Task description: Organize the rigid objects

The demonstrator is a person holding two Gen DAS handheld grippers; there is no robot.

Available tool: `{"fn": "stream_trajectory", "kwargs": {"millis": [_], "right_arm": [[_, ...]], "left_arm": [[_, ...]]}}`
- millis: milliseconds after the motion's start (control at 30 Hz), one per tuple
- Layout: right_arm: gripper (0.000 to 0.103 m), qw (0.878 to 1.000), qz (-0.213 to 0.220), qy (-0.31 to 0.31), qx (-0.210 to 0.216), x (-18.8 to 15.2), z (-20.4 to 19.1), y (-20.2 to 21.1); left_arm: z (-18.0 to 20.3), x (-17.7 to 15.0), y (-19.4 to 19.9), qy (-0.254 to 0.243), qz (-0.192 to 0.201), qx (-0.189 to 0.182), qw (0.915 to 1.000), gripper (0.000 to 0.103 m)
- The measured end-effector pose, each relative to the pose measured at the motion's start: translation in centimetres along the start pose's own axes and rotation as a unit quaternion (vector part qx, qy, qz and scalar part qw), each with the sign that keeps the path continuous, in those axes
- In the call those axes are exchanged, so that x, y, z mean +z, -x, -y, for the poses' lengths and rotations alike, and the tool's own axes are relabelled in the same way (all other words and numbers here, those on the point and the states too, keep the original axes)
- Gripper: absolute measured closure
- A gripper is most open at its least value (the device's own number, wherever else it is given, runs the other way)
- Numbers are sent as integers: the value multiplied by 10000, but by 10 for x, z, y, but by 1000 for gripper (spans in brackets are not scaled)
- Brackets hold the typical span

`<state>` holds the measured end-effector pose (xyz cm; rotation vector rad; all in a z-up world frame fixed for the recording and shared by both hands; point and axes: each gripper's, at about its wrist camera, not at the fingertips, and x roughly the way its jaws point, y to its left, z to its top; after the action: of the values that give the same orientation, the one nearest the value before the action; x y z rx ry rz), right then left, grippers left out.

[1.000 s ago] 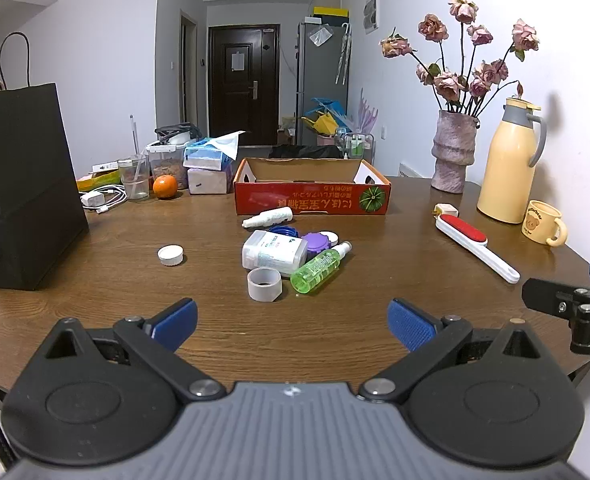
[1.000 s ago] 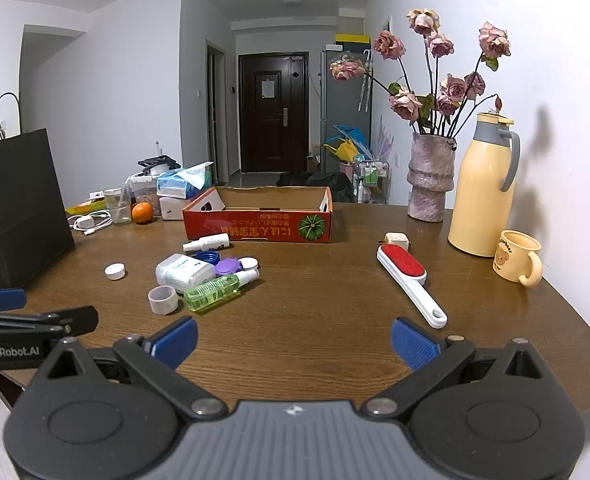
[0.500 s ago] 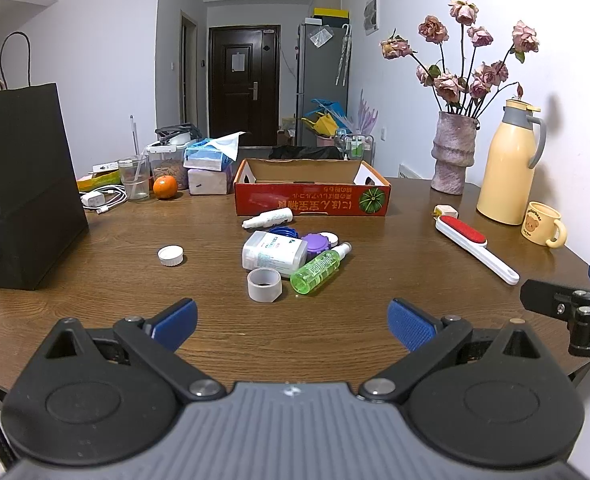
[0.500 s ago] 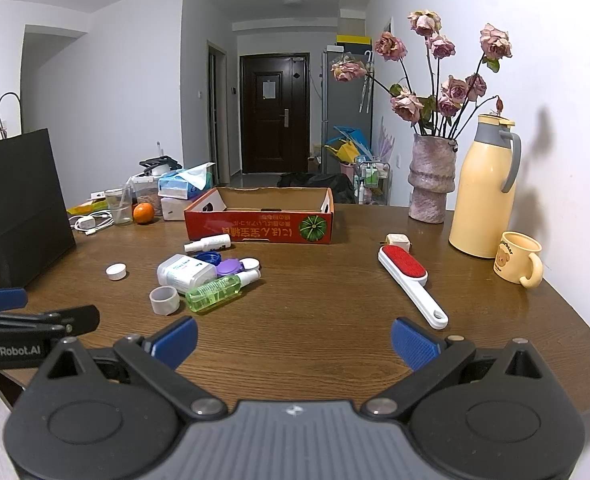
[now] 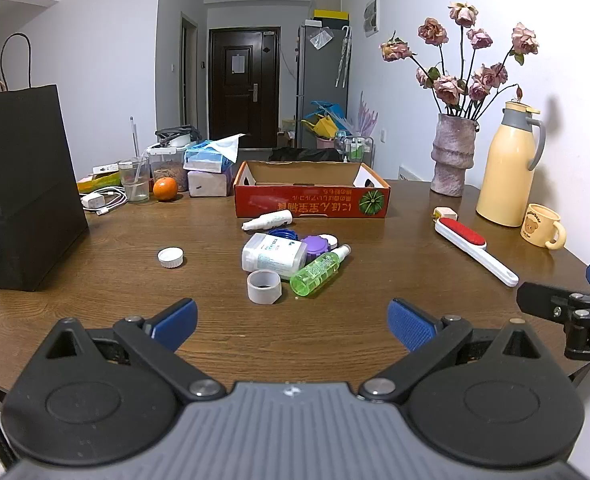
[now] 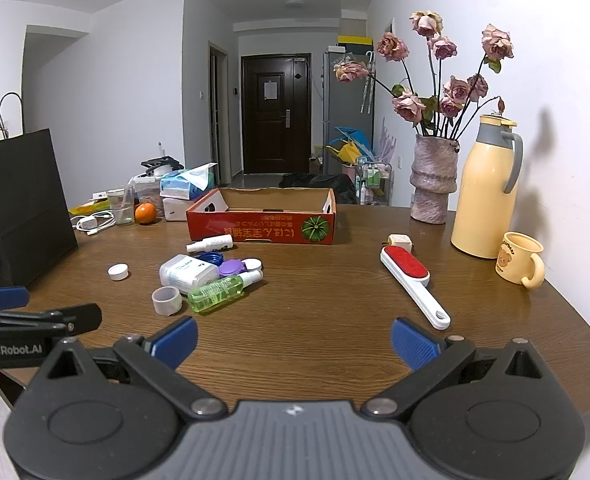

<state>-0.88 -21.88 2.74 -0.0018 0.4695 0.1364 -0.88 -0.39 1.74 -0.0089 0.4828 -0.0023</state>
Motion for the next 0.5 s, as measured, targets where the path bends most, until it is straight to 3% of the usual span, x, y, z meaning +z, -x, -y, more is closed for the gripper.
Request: {"fn": "stream_trajectory", "kwargs": {"millis": [500], "right_arm": [[0,10000,40,43,59,0,-8,-6]], "left_arm": [[-6,3,-4,71,9,35,10000,0]]}}
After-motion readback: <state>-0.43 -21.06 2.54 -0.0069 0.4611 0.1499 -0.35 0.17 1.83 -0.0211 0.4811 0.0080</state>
